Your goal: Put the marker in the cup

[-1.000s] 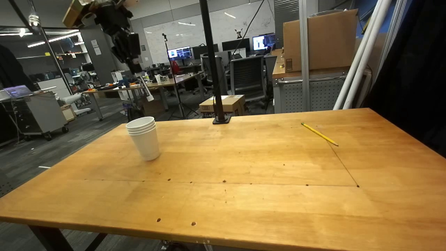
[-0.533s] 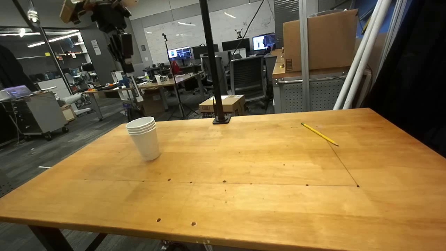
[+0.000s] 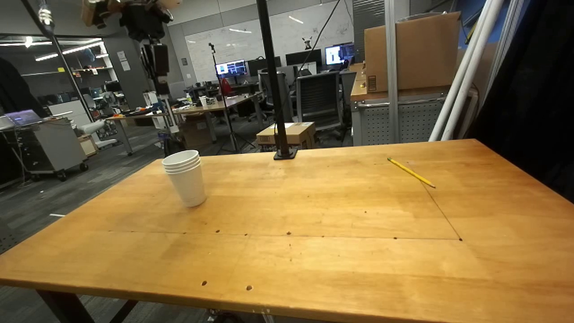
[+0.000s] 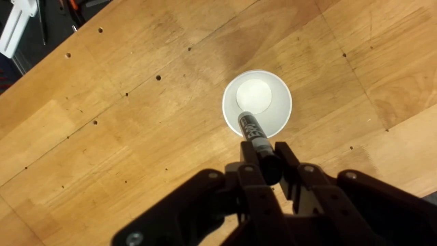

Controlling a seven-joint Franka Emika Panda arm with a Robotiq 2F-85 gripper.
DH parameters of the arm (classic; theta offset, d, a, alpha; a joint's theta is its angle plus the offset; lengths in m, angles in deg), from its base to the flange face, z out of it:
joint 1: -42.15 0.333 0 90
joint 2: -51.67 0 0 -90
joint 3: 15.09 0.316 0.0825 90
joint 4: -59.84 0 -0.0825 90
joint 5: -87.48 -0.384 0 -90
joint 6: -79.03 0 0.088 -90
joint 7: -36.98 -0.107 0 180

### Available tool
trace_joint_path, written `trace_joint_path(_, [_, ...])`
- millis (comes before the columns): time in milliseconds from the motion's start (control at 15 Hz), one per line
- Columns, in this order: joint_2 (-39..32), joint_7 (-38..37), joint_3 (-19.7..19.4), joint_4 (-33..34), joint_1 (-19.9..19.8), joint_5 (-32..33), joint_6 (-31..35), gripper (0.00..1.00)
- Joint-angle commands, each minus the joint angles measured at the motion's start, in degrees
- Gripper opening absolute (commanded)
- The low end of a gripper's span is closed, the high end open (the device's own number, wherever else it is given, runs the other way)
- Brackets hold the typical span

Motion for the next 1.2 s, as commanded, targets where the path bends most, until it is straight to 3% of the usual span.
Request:
trace_joint_path(0, [-1.6, -1.4, -0.2, 1.8, 0.1, -2.4, -0.7, 0.09])
trace_joint_path(67, [-1.8, -1.2, -0.2, 1.7, 0.2, -2.4, -0.3, 0.09])
trace_joint_path(133, [-2.3, -1.3, -0.2, 1.8, 0.3, -2.3, -0.3, 0.20])
trace_joint_path(200, [-2.6, -1.6, -0.2, 1.8, 0.4, -2.1, -0.3, 0.38])
trace_joint_path(733, [-4.2, -1.5, -0.3, 1.6, 0.8, -2.1, 0.0, 1.00])
trace_joint_path(1133, [-3.3, -1.2, -0.4, 0.5, 0.7, -1.0, 0.7, 1.00])
